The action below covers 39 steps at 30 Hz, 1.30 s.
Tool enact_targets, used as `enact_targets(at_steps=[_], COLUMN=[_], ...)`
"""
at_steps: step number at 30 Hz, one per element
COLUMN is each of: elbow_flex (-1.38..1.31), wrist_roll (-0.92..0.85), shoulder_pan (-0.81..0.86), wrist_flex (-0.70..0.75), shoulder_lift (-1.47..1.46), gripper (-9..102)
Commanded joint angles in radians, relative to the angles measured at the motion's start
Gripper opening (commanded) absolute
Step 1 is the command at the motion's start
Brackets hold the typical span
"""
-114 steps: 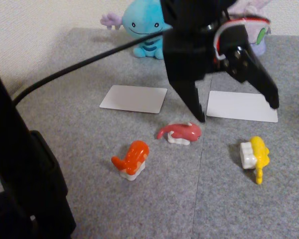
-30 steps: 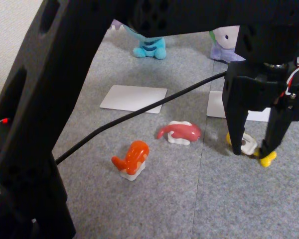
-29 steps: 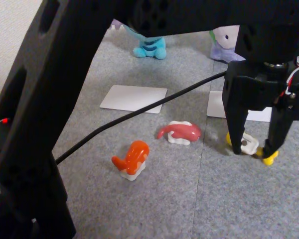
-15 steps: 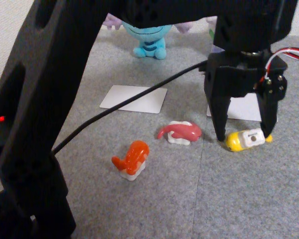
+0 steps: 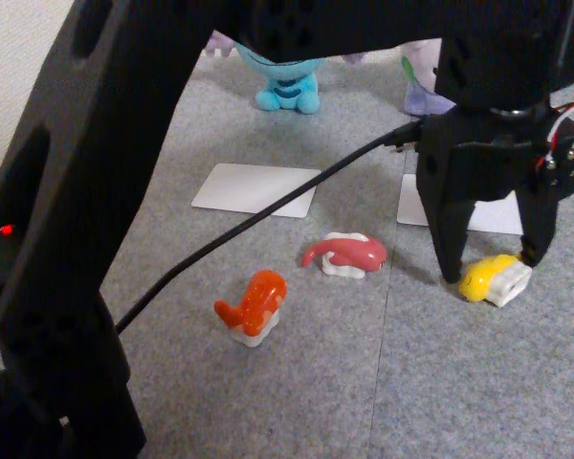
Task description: Wooper wants to eat egg sudhi, and Goomy wants to eat shrimp sushi
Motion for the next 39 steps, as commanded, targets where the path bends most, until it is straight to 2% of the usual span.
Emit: enact_targets(at_steps=[1,7,16,22,30,39], elbow_flex=[-0.035,-0.035,-0.032,-0.034,-0.031,-0.026], wrist_roll=[0.060,0.305,0.758,0.888,1.045,1.066], shoulder_pan=[0.021,0.049,0.066,0.032,-0.032,-0.044], wrist_flex=[0.028,0.132,0.074,0.066,-0.021,-0.051], shoulder_lift=[0.043,0.110,0.109,0.107,0.103,0.101], gripper=[28,40,41,41,41,41])
